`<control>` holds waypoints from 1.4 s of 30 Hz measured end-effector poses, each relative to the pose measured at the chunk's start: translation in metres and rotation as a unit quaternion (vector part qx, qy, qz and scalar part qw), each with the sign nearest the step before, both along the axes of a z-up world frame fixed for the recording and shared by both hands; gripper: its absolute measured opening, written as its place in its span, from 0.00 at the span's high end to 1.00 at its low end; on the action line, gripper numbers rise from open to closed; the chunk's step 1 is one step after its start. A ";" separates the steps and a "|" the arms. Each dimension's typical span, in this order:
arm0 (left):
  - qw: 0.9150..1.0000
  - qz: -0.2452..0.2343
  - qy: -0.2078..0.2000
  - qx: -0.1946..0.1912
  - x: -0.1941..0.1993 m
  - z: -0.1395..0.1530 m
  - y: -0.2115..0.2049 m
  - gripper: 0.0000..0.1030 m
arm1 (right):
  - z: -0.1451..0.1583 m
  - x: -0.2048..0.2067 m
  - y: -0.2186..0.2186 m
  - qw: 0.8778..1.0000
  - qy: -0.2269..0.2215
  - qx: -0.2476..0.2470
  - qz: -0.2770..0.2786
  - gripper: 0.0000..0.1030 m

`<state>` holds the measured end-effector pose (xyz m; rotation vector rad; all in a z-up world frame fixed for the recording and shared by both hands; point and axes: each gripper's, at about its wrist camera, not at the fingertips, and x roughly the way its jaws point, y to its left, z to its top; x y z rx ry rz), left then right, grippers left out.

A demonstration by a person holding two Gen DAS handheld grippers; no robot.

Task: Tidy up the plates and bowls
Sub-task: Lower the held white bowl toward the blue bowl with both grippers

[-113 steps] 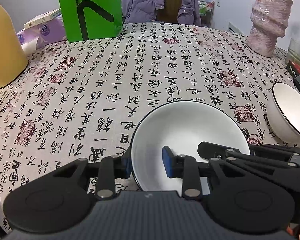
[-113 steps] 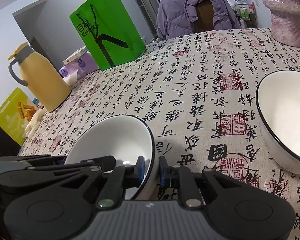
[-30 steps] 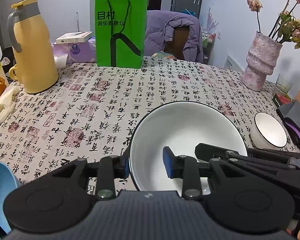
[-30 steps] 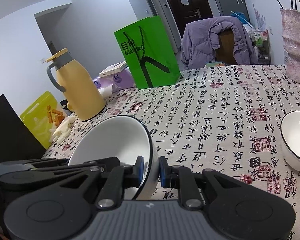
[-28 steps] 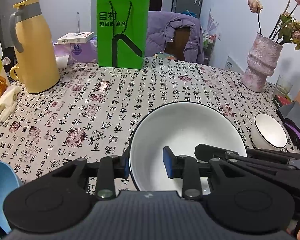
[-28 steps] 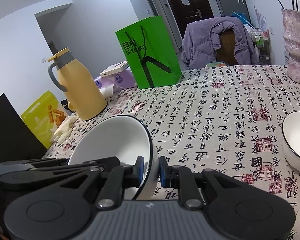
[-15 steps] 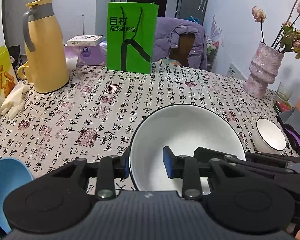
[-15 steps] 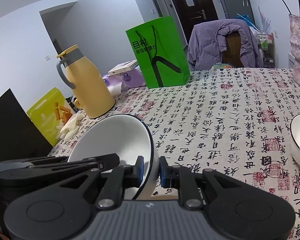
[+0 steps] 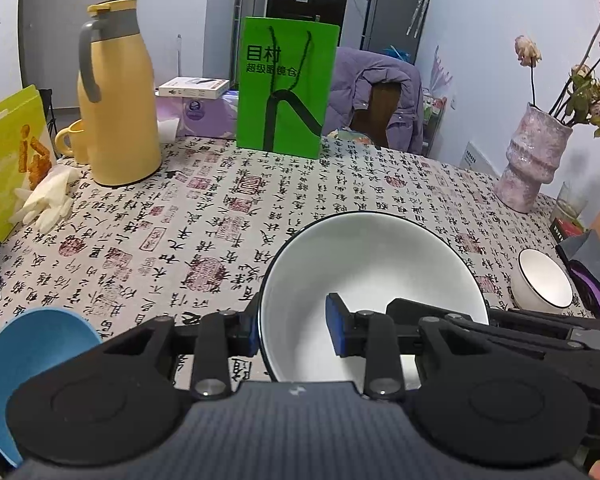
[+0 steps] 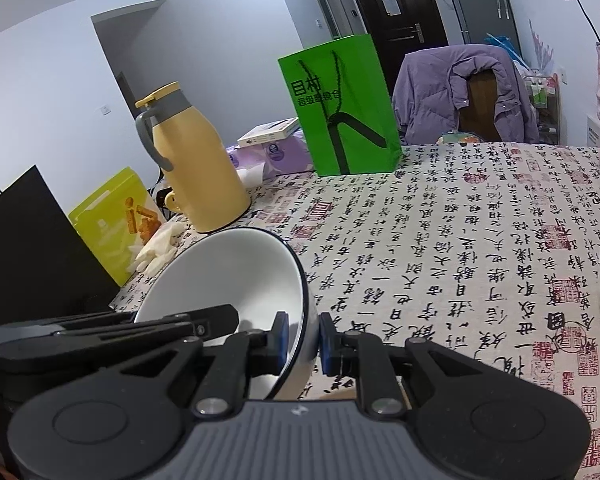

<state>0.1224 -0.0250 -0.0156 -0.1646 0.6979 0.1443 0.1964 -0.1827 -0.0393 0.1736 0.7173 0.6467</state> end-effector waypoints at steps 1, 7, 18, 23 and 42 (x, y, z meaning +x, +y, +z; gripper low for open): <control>1.000 0.001 -0.001 -0.001 -0.002 0.000 0.002 0.70 | 0.001 -0.001 0.002 1.000 -0.001 -0.001 0.001 0.84; 1.000 0.006 -0.008 -0.004 -0.011 0.003 0.012 0.70 | 0.005 -0.008 0.012 1.000 -0.006 -0.003 0.006 0.84; 1.000 0.019 -0.019 -0.010 -0.027 0.008 0.030 0.70 | 0.008 -0.020 0.031 1.000 -0.010 -0.003 0.017 0.84; 0.999 0.023 -0.024 -0.011 -0.035 0.010 0.037 0.70 | 0.009 -0.025 0.038 1.000 -0.011 -0.003 0.021 0.84; 0.999 0.037 -0.034 -0.021 -0.058 0.011 0.065 0.70 | 0.014 -0.042 0.066 0.999 -0.015 -0.008 0.033 0.84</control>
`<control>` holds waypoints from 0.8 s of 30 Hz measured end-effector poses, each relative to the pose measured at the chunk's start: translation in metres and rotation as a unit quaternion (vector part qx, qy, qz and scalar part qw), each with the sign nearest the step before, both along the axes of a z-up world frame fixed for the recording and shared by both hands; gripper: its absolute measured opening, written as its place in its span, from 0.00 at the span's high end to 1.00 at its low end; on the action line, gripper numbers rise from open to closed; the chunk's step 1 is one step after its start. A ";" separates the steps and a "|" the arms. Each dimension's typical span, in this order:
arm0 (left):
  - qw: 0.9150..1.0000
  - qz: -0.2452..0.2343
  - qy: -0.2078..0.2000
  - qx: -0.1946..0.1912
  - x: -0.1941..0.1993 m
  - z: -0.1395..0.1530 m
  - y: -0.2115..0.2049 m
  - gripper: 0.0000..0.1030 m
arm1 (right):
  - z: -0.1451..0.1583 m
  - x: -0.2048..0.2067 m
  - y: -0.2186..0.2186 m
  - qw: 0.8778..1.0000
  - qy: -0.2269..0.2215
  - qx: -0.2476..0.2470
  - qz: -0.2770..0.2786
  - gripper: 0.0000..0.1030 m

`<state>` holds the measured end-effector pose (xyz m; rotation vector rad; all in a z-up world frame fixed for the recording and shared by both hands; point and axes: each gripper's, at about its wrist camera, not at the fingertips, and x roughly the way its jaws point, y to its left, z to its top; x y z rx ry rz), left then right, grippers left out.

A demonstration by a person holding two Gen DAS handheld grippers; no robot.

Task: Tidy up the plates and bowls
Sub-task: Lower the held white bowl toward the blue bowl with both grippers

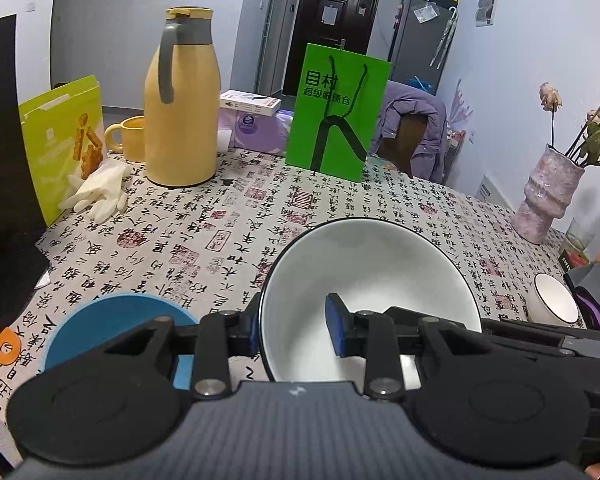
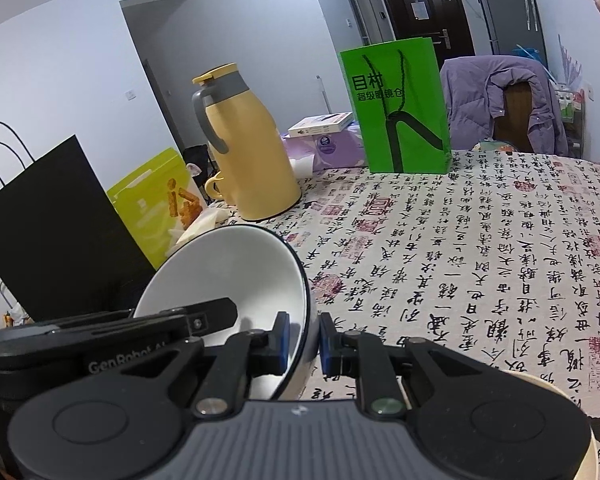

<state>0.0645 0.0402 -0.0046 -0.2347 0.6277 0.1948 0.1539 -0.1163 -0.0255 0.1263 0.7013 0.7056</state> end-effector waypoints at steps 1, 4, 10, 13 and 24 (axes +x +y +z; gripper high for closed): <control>1.000 0.001 0.000 -0.001 -0.001 0.000 0.001 0.70 | 0.000 0.000 0.001 1.000 0.000 0.000 0.001 0.84; 1.000 0.003 -0.001 -0.001 -0.004 0.000 0.005 0.70 | 0.000 -0.003 0.005 1.000 -0.001 -0.001 0.003 0.84; 1.000 0.007 -0.003 -0.004 -0.010 0.000 0.014 0.70 | 0.000 -0.008 0.015 1.000 -0.002 -0.004 0.006 0.84; 1.000 0.009 -0.005 -0.006 -0.014 0.000 0.018 0.70 | 0.001 -0.010 0.020 1.000 -0.004 -0.005 0.008 0.84; 1.000 0.018 -0.009 -0.012 -0.026 0.000 0.036 0.70 | 0.001 -0.017 0.039 1.000 -0.006 -0.008 0.016 0.84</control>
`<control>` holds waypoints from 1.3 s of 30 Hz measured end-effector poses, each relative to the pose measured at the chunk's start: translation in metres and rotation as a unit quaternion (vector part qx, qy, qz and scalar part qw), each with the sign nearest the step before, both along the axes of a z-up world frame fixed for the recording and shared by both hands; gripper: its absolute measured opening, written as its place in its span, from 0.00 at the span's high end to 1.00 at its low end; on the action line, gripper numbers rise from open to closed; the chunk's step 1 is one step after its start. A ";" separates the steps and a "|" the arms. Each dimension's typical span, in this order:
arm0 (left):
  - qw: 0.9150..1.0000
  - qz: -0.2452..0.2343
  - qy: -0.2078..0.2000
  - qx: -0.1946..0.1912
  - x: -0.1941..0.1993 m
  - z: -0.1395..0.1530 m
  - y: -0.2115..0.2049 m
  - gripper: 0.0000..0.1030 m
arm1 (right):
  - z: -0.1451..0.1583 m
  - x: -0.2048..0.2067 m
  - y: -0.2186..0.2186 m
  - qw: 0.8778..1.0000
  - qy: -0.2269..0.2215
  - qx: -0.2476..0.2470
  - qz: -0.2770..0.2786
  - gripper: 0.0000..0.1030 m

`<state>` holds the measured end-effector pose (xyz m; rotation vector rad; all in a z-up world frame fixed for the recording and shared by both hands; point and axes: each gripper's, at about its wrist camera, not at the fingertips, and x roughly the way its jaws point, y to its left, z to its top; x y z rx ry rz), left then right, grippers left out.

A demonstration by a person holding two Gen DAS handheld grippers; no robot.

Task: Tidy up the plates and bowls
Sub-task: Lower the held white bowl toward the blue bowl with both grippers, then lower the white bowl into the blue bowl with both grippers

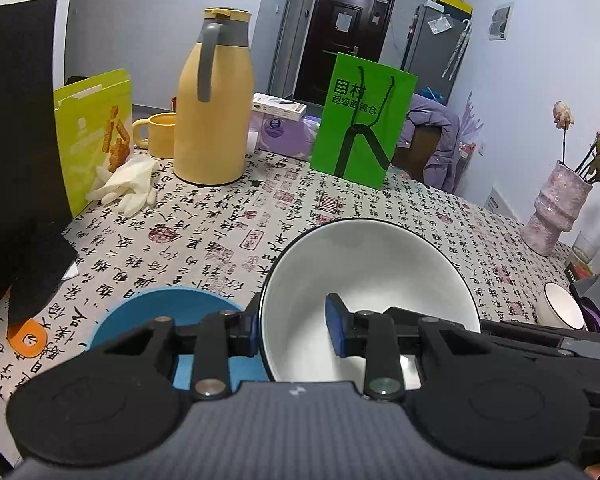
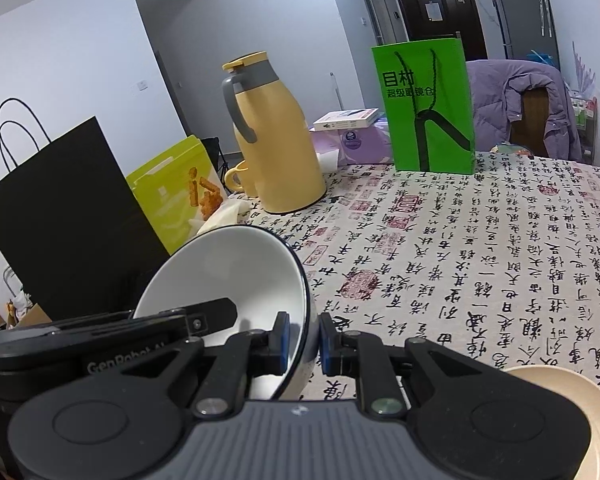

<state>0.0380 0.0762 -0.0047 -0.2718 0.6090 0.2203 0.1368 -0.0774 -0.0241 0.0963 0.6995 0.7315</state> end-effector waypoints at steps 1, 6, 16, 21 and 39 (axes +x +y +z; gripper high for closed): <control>1.000 0.001 -0.001 -0.001 -0.001 0.000 0.002 0.70 | 0.000 -0.001 0.002 1.000 0.000 0.000 0.001 0.84; 1.000 0.006 -0.004 -0.005 -0.006 0.000 0.012 0.70 | -0.001 -0.003 0.011 1.000 -0.001 -0.003 0.007 0.84; 1.000 0.017 -0.008 -0.013 -0.015 -0.004 0.029 0.70 | -0.002 -0.010 0.029 1.000 -0.001 -0.008 0.016 0.84; 1.000 0.023 -0.009 -0.017 -0.019 -0.006 0.038 0.70 | -0.003 -0.014 0.038 1.000 -0.002 -0.012 0.022 0.84; 0.998 0.041 -0.008 -0.037 -0.028 -0.019 0.071 0.70 | -0.012 -0.017 0.072 0.999 0.005 -0.023 0.038 0.84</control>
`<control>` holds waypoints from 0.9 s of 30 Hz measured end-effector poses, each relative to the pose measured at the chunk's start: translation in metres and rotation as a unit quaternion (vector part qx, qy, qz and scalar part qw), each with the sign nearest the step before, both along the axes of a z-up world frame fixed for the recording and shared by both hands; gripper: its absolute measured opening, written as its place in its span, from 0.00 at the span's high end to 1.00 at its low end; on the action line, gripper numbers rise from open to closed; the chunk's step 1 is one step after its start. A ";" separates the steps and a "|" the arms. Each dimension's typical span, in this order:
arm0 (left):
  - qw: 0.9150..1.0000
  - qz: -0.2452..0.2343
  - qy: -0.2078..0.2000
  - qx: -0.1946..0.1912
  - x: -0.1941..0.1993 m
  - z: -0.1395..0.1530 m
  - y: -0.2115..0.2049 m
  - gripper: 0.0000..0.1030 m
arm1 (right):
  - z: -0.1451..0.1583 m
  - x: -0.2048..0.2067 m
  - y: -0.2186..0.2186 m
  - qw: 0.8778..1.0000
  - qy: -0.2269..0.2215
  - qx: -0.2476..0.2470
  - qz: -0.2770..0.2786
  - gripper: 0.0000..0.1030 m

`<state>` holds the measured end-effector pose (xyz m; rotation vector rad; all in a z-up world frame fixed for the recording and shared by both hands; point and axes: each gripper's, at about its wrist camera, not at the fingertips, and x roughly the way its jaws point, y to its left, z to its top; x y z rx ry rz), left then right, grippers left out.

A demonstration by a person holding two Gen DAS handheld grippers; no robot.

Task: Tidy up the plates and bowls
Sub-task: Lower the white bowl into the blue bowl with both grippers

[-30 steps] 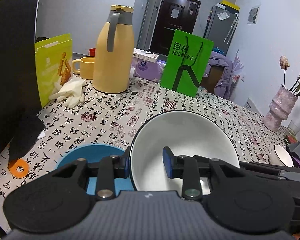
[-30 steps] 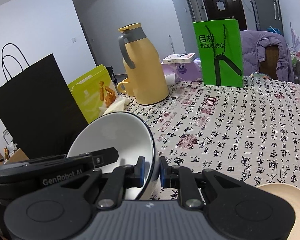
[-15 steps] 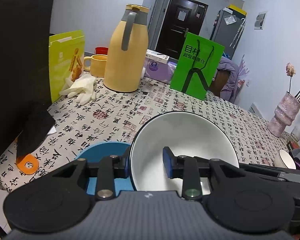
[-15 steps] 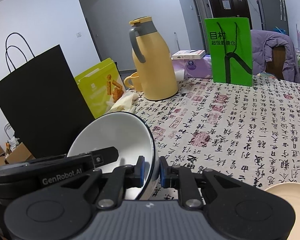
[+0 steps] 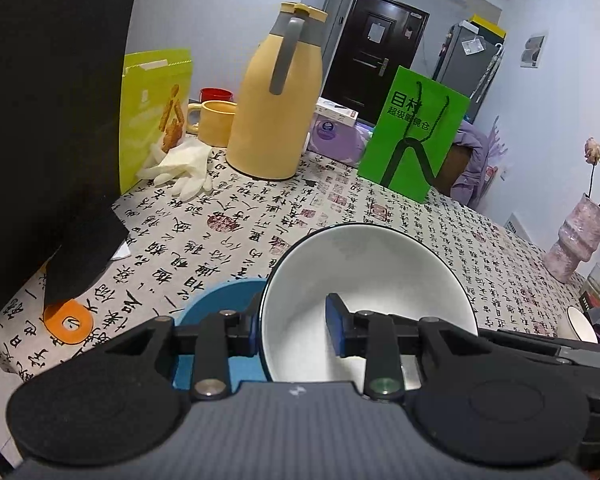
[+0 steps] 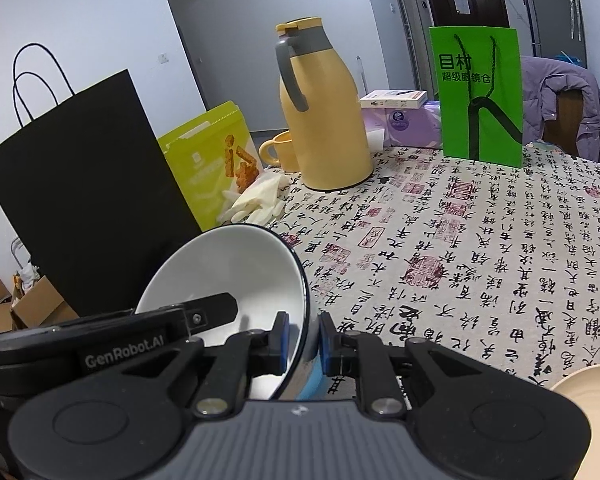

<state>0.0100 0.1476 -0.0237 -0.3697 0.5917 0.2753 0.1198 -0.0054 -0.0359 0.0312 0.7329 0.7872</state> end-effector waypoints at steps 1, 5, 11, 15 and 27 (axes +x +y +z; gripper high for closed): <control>1.000 0.000 0.001 -0.001 0.000 -0.001 0.001 0.70 | -0.001 0.000 0.001 1.000 0.001 -0.001 0.001 0.84; 1.000 0.003 0.003 -0.005 0.000 -0.004 0.007 0.70 | -0.004 0.002 0.006 1.000 0.003 -0.004 0.003 0.84; 1.000 0.007 0.006 -0.009 -0.001 -0.010 0.014 0.70 | -0.008 0.003 0.014 1.000 0.007 -0.009 0.006 0.84; 1.000 0.009 0.008 -0.011 -0.002 -0.013 0.018 0.70 | -0.011 0.003 0.019 1.000 0.010 -0.012 0.009 0.84; 1.000 0.013 0.014 -0.022 -0.002 -0.022 0.029 0.70 | -0.017 0.006 0.029 1.000 0.017 -0.021 0.016 0.84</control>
